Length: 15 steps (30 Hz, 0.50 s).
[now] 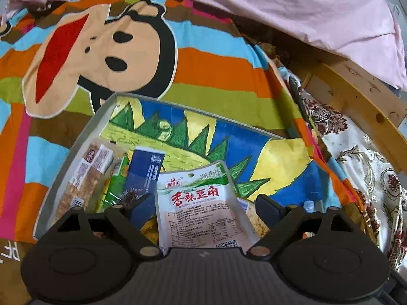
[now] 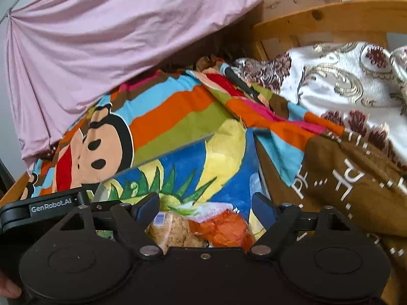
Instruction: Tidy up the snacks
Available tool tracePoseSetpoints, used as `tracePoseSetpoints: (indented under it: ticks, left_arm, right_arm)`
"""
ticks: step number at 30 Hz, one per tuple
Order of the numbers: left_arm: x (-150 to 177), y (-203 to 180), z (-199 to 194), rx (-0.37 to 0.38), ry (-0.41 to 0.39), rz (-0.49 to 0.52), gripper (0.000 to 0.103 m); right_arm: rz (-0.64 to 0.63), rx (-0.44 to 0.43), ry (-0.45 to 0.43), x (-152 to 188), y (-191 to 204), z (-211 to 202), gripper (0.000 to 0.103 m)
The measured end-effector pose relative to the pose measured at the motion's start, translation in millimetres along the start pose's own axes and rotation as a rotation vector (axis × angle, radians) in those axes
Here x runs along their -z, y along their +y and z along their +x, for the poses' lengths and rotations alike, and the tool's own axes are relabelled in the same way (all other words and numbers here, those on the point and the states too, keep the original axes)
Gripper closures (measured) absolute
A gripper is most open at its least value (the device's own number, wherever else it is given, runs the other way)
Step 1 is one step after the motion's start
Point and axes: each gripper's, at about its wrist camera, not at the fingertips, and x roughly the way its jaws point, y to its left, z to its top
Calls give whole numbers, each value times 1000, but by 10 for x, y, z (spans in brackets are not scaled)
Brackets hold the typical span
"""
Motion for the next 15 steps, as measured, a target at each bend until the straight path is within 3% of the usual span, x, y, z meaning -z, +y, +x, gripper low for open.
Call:
tracePoseSetpoints:
  ticks: [15]
  left_arm:
    - [-31, -61, -975, -1, -178, 118, 1]
  right_arm:
    - [-11, -38, -157, -259, 130, -776, 9]
